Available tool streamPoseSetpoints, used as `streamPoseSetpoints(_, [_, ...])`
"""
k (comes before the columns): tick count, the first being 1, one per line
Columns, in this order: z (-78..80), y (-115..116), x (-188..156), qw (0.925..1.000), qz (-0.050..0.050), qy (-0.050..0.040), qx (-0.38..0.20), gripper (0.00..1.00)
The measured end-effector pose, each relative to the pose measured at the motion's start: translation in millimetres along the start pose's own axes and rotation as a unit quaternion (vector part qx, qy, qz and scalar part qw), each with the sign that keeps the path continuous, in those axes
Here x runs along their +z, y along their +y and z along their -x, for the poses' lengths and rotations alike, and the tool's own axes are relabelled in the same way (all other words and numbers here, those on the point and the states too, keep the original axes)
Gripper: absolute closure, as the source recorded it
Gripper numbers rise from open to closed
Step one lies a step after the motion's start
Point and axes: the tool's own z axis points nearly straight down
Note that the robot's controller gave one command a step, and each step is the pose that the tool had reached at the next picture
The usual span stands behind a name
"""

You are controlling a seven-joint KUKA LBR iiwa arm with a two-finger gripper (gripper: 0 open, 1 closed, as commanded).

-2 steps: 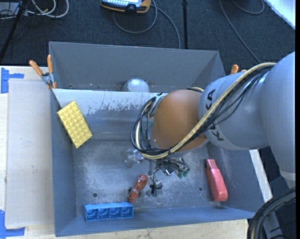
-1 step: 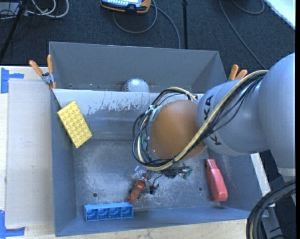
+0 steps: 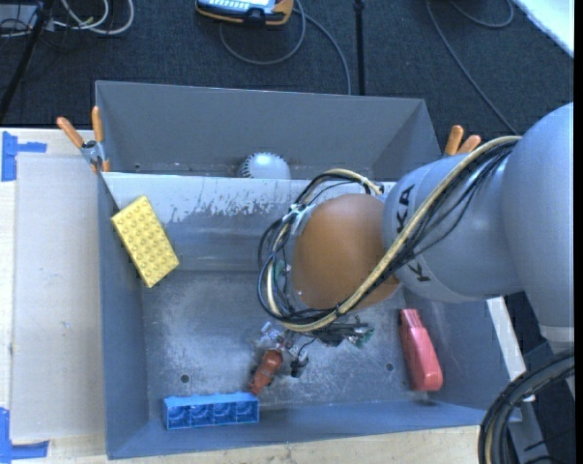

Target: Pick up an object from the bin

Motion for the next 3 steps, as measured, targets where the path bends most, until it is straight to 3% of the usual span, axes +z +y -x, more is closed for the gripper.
streamPoseSetpoints(3, [-0.5, 1, -24, 1.0000, 0.002, 0.0019, 0.001, 1.00])
